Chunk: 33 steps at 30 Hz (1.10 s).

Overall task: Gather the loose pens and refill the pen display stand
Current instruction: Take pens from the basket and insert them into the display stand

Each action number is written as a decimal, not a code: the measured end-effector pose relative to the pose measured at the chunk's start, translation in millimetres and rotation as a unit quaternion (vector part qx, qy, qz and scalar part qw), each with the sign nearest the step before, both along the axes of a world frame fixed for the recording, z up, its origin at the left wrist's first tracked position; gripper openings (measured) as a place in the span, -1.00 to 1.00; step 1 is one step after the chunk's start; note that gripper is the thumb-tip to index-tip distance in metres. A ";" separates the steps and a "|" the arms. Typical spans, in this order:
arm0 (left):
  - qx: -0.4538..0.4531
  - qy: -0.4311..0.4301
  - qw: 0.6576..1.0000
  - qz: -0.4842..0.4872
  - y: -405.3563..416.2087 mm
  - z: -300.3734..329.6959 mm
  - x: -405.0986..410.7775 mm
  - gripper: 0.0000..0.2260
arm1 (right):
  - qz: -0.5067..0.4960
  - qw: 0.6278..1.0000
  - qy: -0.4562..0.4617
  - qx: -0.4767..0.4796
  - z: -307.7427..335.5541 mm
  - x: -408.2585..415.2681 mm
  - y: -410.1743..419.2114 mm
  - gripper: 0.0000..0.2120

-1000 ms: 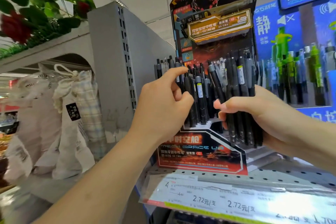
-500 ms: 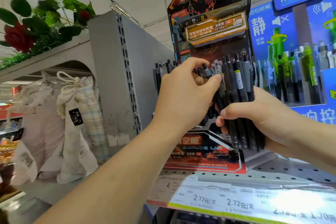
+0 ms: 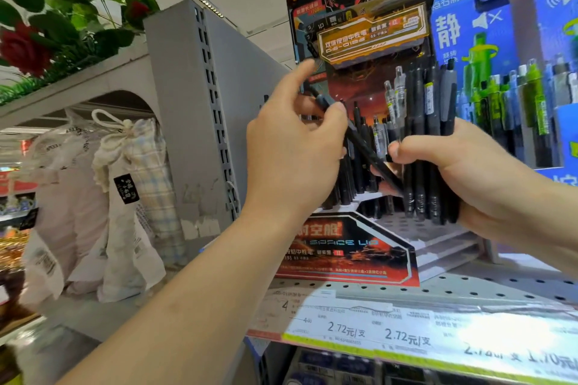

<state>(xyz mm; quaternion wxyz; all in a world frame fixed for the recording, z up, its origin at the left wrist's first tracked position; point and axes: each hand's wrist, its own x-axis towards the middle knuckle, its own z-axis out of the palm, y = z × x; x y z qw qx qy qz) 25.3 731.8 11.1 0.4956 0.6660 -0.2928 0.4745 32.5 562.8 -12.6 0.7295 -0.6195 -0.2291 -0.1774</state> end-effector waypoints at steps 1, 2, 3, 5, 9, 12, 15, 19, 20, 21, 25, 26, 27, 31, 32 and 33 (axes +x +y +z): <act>-0.022 -0.013 1.000 -0.009 3.6 1.1 -0.5 -0.58 | -0.009 1.000 0.000 0.000 -0.3 1.0 0.1 -0.71; -0.048 -0.025 0.998 -0.024 7.9 2.9 -1.2 -0.61 | -0.014 1.000 -0.001 0.000 -1.3 1.7 -0.5 -0.76; -0.078 -0.032 0.996 -0.042 12.7 5.0 -2.3 -0.64 | -0.017 1.000 -0.004 -0.003 -2.2 1.6 -0.8 -0.80; -0.114 -0.042 0.990 -0.067 21.8 7.2 -4.7 -0.70 | -0.027 0.999 -0.017 -0.025 -2.6 -0.1 -1.9 -0.87; -0.070 -0.036 0.996 -0.048 28.2 1.2 -3.8 -0.73 | -0.024 0.998 -0.026 -0.051 -1.3 -3.8 -3.2 -0.88; -0.063 0.007 0.995 -0.078 27.2 -1.7 -3.7 -0.71 | -0.018 0.998 -0.019 -0.054 -2.5 -4.0 -1.6 -0.83; -0.049 0.035 0.994 -0.086 23.3 -2.8 -4.4 -0.72 | -0.015 0.998 -0.018 -0.058 -3.3 -5.3 -0.3 -0.84; -0.005 0.008 0.999 -0.040 20.6 -6.4 -3.7 -0.78 | -0.016 0.998 -0.020 -0.058 -2.2 -7.5 0.0 -0.85; 0.018 -0.011 1.000 -0.012 20.3 -7.0 -3.2 -0.79 | -0.016 0.998 -0.020 -0.058 -2.2 -7.8 -0.1 -0.85; 0.045 -0.032 0.998 0.023 20.0 -7.6 -2.2 -0.76 | -0.016 0.998 -0.020 -0.059 -2.1 -8.4 0.1 -0.85; 0.181 -0.068 0.967 0.168 17.1 -10.2 -0.3 -0.65 | -0.005 0.998 -0.020 -0.065 -2.3 -10.6 0.7 -0.87; 0.197 -0.060 0.963 0.176 17.2 -10.7 -0.8 -0.61 | -0.001 0.998 -0.019 -0.068 -2.2 -10.7 0.4 -0.87; 0.203 -0.048 0.963 0.170 17.4 -10.9 -0.9 -0.59 | 0.001 0.997 -0.017 -0.070 -1.9 -10.3 0.2 -0.87; 0.219 0.015 0.965 0.146 19.6 -7.9 0.6 -0.56 | 0.005 0.996 -0.014 -0.092 -2.1 -8.4 -0.6 -0.84; 0.222 0.029 0.964 0.144 19.7 -6.6 1.2 -0.56 | 0.011 0.995 -0.016 -0.098 -2.5 -8.5 -0.4 -0.81; 0.221 0.041 0.964 0.140 19.7 -5.3 1.8 -0.55 | 0.017 0.995 -0.017 -0.101 -2.8 -9.0 0.0 -0.77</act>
